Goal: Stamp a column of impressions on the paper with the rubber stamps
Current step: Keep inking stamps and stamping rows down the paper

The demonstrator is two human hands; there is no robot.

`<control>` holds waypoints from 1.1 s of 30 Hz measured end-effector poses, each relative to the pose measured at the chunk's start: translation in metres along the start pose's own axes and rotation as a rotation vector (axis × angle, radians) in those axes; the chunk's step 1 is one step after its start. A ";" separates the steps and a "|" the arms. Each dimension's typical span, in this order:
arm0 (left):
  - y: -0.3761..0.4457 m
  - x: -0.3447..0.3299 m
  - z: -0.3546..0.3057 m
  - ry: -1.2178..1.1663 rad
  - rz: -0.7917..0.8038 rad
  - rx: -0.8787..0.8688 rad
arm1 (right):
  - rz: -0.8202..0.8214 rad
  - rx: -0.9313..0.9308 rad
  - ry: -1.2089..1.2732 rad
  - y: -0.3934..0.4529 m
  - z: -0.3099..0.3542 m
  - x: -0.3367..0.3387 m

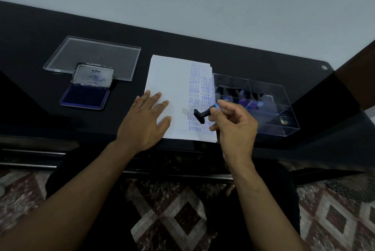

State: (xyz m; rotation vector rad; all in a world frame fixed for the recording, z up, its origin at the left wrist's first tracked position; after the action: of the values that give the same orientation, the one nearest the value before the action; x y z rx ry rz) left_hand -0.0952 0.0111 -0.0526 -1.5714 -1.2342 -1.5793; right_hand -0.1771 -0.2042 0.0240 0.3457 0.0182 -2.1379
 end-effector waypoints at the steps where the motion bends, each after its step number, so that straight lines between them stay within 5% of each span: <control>1: 0.000 0.000 0.000 0.003 0.001 0.001 | -0.005 -0.014 0.016 0.000 -0.001 0.000; 33: -0.003 0.014 -0.001 -0.042 -0.024 0.041 | 0.056 -0.061 -0.035 -0.001 0.001 -0.014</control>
State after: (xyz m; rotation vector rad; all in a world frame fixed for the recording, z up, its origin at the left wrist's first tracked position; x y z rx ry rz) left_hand -0.1005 0.0142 -0.0399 -1.5768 -1.3048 -1.5330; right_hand -0.1712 -0.1926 0.0283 0.2705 0.0532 -2.0827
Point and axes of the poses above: each hand's wrist, its own y-axis towards the middle knuckle, its own x-axis out of the back of the hand, z = x × y, the point moved 2 cm from there along y, towards the middle knuckle, and after that the axes turned 15 degrees about y, right-handed, at the moved point
